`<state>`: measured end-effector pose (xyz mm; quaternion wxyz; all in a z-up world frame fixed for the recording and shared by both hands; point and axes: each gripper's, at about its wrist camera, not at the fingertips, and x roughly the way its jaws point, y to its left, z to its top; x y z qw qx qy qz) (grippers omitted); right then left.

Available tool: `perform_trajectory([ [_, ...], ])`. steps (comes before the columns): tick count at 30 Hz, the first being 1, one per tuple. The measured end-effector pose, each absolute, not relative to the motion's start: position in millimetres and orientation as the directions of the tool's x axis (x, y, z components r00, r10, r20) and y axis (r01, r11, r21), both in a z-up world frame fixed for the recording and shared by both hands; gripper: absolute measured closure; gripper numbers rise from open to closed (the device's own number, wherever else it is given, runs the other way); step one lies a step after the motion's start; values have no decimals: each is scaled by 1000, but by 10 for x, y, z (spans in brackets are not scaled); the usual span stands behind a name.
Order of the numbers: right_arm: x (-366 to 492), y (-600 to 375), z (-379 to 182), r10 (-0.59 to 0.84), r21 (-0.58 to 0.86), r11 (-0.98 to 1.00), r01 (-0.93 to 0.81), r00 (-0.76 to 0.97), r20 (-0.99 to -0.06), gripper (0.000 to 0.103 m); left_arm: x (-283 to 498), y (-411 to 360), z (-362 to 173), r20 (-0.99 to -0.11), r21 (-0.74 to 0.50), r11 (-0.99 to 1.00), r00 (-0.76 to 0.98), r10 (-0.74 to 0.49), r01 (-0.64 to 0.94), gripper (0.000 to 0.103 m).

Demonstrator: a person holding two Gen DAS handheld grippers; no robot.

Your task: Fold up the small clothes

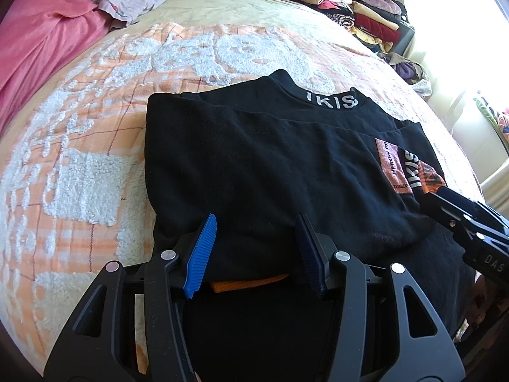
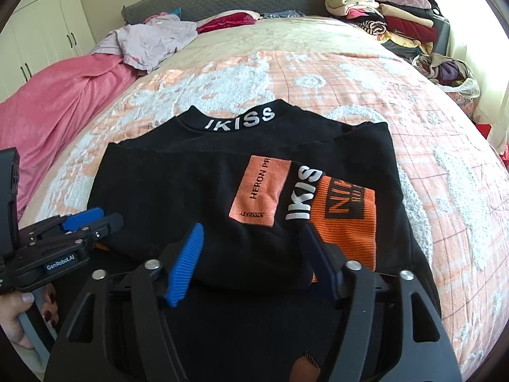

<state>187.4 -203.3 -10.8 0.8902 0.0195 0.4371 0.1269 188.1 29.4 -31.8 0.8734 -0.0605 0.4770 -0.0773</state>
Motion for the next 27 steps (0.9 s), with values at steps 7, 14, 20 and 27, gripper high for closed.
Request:
perform_trajectory([
  [7,1815,-2099,-39,234,156,971,-179,610,-757,27,1861,298,-299,-822,-180,981,537,-192,75,59],
  [14,1773,-2157,31,236,172,972,-162,625,-744,22,1816,290,-252,-818,-180,980,541,-194,80,53],
  [20,1721,-2191,99,238,180,971,-155,637,-733,22,1749,289,-187,-812,-182,980,550,-196,80,48],
  [27,1661,-2231,167,236,188,971,-145,652,-720,13,1663,307,-64,-794,-182,981,577,-191,73,35],
])
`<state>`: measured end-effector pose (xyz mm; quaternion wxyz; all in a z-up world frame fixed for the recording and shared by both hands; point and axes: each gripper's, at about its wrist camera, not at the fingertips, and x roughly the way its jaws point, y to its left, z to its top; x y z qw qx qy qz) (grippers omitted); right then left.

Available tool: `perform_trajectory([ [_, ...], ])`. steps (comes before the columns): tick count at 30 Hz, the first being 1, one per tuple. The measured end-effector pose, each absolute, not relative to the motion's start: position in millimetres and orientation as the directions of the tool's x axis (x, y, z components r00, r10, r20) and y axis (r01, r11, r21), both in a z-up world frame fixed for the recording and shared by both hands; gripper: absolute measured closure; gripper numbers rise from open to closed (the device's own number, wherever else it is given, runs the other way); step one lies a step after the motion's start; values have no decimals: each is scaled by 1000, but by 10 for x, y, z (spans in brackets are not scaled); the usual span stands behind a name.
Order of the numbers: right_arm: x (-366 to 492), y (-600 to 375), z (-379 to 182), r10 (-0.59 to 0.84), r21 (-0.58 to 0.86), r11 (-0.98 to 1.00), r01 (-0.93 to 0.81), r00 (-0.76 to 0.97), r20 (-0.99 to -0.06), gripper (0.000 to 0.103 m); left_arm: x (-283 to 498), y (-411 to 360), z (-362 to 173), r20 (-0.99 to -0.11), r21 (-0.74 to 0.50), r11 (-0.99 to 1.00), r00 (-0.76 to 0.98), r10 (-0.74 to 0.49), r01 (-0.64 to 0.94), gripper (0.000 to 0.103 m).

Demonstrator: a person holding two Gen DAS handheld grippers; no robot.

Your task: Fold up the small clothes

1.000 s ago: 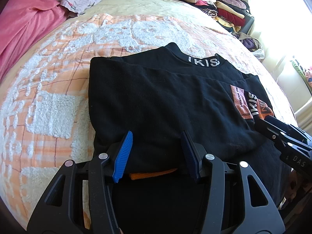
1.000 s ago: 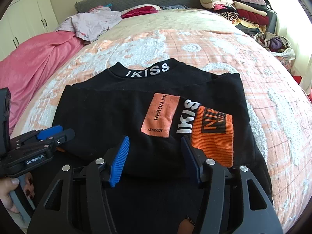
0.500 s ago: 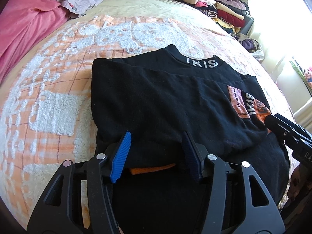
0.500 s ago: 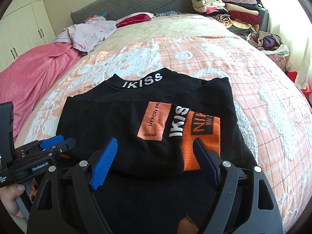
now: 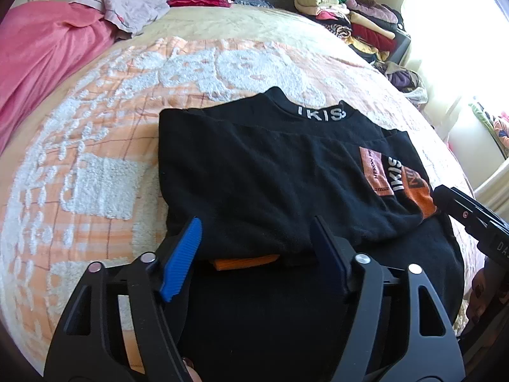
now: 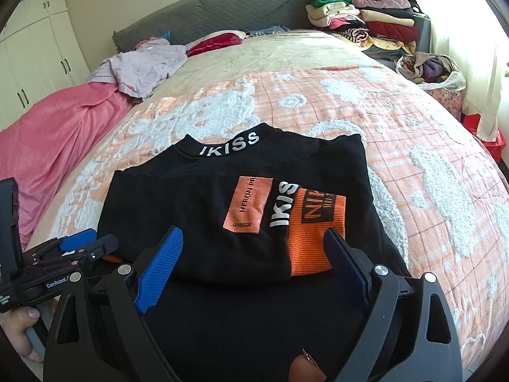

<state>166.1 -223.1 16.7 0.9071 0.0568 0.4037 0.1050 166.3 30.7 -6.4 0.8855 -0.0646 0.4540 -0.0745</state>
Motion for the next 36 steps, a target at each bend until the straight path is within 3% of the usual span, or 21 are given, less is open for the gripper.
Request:
perform_trajectory([
  [9,1574,-2227,285,233,181,972,-147,673,-702,9,1550,351,154,-762,-170,984,626,-167,55,10],
  [36,1171,-2267,544,220,149,975,-162,720,-658,8,1144,455,382,-727,-146,988,673,-135,42,10],
])
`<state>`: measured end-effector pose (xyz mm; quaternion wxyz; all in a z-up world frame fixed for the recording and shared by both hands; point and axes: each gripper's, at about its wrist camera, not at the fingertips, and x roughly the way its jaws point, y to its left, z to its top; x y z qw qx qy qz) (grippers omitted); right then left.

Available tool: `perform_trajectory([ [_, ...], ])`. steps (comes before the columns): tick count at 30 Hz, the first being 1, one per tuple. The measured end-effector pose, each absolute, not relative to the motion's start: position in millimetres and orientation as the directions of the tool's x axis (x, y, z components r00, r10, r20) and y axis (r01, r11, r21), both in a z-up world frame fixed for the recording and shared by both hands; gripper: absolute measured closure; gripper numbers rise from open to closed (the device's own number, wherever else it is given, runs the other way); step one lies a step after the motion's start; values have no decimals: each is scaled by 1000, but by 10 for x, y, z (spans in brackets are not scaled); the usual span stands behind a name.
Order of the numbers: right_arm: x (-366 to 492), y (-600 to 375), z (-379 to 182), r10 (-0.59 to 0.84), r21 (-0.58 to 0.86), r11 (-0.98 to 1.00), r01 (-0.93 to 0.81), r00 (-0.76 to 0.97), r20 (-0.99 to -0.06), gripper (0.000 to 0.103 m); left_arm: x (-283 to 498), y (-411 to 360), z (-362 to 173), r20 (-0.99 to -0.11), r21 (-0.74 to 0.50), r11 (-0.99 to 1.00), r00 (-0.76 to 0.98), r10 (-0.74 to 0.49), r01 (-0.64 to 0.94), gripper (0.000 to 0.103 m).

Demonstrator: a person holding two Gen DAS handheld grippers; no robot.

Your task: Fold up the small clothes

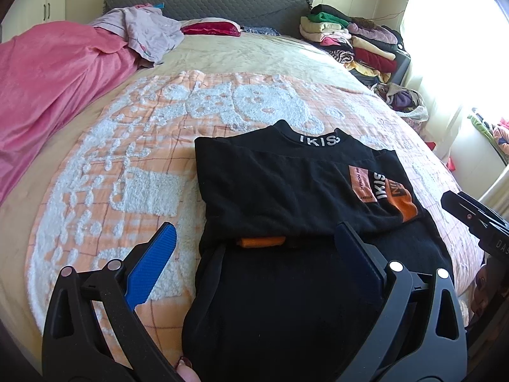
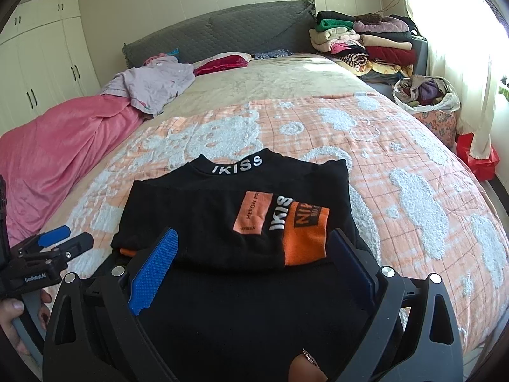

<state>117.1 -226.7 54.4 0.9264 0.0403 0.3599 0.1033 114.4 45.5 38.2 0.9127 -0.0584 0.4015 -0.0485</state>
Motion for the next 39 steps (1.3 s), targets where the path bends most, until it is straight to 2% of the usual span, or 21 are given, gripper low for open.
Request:
perform_trajectory([
  [39,520,-2575,247,184,130,983,-130,694,-696,8,546,560,89,-758,-126,992,645,-95,-3,10],
])
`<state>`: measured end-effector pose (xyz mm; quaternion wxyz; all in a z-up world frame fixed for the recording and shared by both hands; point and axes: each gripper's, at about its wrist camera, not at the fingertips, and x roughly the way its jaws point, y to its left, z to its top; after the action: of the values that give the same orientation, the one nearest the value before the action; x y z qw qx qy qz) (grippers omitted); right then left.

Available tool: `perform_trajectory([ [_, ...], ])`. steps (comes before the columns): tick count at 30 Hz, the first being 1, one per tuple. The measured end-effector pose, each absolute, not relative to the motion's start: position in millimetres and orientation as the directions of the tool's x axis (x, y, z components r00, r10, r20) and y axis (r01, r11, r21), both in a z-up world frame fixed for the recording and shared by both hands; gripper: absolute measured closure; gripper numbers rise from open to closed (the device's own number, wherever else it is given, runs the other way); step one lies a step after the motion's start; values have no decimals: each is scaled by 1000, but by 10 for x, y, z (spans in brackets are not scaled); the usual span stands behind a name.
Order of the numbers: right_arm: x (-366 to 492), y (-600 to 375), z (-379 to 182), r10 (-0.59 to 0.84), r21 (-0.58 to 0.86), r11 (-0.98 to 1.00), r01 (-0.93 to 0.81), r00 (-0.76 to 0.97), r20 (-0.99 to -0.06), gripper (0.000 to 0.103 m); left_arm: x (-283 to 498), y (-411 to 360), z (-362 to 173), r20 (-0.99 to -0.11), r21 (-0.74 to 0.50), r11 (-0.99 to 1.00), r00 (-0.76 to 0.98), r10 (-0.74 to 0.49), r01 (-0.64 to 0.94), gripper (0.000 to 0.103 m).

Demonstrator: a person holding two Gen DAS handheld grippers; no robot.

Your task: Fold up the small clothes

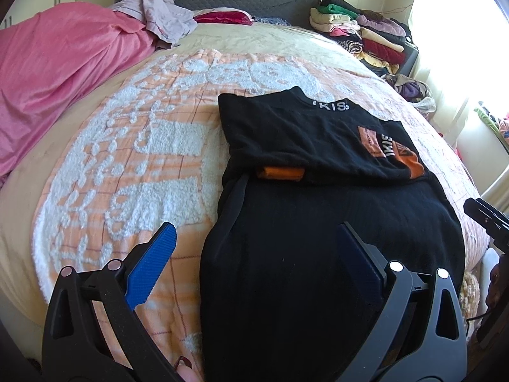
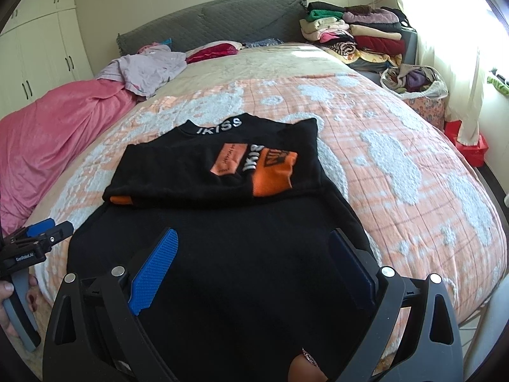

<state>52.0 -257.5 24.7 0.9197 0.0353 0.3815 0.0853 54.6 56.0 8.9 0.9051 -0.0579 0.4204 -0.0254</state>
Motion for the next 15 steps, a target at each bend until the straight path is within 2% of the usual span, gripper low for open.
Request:
perform_trajectory([
  [15,358,-2683,1,172,119,985,-125,667,-725,8,324,625,-130,-778,-110,993,624,-67,-31,10],
])
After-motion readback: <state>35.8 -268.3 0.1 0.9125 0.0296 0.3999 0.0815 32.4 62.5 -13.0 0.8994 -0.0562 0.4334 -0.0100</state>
